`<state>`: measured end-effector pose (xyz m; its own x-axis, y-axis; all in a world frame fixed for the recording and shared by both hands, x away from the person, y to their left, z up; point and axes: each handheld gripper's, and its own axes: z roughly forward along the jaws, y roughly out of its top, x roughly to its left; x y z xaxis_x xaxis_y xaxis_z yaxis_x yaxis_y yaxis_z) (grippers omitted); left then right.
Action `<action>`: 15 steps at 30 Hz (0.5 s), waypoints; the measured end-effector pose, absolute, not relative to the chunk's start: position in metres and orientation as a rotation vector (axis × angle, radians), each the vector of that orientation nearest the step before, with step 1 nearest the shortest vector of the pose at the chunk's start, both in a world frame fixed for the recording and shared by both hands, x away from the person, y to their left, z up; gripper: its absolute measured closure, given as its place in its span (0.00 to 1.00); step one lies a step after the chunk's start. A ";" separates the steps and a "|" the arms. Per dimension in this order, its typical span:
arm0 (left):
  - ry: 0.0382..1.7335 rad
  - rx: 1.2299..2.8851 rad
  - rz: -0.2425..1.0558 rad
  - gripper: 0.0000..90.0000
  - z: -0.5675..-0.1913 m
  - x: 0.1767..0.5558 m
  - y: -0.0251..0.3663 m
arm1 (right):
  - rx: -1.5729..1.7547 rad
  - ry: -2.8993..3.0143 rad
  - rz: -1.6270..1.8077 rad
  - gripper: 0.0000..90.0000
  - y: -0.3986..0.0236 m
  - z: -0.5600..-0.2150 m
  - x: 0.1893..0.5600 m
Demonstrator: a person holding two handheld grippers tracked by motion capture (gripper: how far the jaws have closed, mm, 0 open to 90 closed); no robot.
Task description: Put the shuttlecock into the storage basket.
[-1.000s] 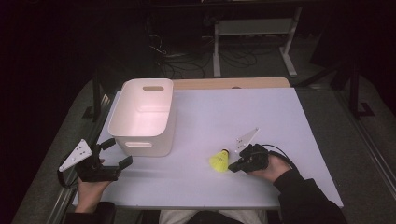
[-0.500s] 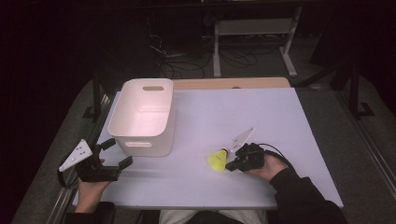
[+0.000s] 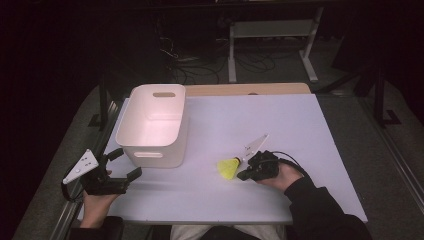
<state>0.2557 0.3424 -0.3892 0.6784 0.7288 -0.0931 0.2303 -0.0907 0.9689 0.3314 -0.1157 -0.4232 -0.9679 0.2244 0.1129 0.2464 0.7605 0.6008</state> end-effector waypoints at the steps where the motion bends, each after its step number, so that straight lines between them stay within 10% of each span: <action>1: 0.792 1.650 0.499 0.00 -0.389 0.256 0.342 | -0.384 -2.919 -1.004 0.99 -0.115 -0.423 0.332; 15: 0.792 1.649 0.499 0.00 -0.389 0.256 0.342 | -0.377 -2.918 -1.012 0.99 -0.099 -0.424 0.342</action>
